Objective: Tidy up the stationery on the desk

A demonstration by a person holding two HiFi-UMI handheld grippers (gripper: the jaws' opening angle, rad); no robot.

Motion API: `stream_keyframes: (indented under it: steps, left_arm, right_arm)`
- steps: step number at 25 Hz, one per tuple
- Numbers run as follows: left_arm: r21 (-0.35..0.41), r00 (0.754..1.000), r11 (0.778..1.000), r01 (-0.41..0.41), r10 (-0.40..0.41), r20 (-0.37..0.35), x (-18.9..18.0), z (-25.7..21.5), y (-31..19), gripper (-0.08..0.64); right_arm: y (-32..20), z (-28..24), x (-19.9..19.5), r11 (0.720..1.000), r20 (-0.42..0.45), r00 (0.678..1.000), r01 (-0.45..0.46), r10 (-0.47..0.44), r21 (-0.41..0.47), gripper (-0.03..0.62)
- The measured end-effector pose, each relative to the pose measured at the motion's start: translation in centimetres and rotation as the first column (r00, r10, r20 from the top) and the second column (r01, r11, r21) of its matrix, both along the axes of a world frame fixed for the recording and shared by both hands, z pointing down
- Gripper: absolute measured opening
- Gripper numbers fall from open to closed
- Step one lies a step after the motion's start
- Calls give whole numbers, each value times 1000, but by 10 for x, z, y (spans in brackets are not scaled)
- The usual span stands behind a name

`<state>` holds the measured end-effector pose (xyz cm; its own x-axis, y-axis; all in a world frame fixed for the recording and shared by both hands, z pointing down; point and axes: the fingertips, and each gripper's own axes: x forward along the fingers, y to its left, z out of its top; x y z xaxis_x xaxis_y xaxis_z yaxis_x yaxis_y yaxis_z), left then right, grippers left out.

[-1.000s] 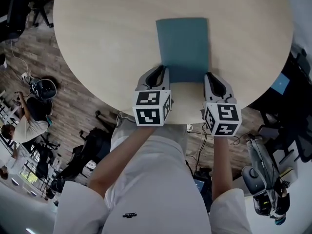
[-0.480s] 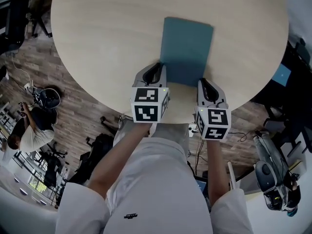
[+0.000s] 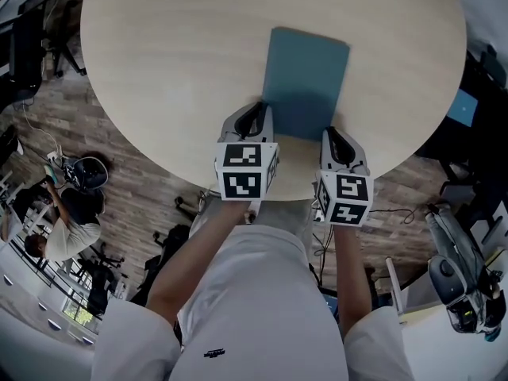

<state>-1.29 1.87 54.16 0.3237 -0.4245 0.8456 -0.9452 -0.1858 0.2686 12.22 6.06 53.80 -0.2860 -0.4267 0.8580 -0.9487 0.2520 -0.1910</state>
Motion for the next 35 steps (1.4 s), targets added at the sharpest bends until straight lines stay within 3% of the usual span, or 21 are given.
stream_keyframes:
  steps: [14,20,24,35]
  left_arm:
    - [12,999,999,-33,33,10,-1,-3,0,54]
    - [63,999,997,-35,34,16,-4,-25,7,56]
    - [80,999,995,-51,50,14,-9,-38,14,124]
    - [24,994,994,-104,104,14,-18,-47,53,129]
  right_arm:
    - [0,1,2,995,-47,995,-88,90,38,48]
    - [-4,-18,-1,991,-60,993,-95,101,95,49]
    - [-4,-29,-7,986,-42,992,-111,116,121,49]
    - [16,-52,-36,983,26,994,-108,105,145,49]
